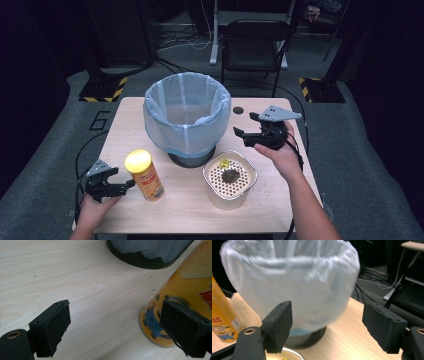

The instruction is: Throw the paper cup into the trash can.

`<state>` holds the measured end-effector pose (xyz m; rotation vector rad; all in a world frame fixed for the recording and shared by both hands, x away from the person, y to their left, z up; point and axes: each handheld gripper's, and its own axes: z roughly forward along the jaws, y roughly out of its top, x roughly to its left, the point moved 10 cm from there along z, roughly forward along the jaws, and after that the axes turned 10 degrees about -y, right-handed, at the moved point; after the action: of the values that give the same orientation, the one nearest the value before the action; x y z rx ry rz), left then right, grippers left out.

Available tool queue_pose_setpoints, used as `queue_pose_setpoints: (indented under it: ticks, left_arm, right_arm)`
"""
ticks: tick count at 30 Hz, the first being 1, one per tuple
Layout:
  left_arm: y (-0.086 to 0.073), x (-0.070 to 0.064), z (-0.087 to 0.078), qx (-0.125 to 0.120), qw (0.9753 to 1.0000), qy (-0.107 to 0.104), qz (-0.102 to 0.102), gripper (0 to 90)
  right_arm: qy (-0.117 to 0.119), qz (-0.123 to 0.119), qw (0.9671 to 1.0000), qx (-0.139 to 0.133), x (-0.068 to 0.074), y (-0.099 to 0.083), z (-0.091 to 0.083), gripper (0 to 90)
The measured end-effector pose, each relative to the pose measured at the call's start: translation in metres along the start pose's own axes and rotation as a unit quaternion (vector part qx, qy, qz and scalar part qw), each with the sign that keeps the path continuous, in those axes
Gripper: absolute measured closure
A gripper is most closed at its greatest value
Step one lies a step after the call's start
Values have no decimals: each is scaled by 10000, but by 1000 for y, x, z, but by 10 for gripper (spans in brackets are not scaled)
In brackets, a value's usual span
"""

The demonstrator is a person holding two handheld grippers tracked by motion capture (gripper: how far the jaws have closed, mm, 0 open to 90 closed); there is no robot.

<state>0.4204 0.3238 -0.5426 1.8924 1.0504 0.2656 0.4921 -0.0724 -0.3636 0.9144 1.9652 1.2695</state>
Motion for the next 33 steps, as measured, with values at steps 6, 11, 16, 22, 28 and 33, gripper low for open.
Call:
queue_pose_setpoints:
  ticks: [6, 11, 16, 22, 28, 33]
  left_arm:
    - [7, -14, -8, -101, 9993, -281, 239, 72]
    - [9, -30, -13, -139, 9970, -669, 354, 63]
    - [10, -38, -17, -149, 9934, -950, 618, 57]
    - [9, -52, -15, -78, 9869, -1381, 832, 54]
    - [9, -61, -1, 7, 9864, -1400, 864, 51]
    - [11, -68, 12, -6, 9853, -1469, 873, 51]
  right_arm:
    - [-194, 134, 9997, 27, -10, -31, -11, 240]
    - [-473, 374, 9981, 80, -23, -55, -26, 239]
    - [-681, 432, 9967, 132, -38, -66, -31, 237]
    - [-787, 523, 9954, 180, -48, -76, -33, 236]
    - [-762, 566, 9952, 235, -50, -82, -30, 233]
    - [-753, 628, 9949, 257, -52, -87, -29, 233]
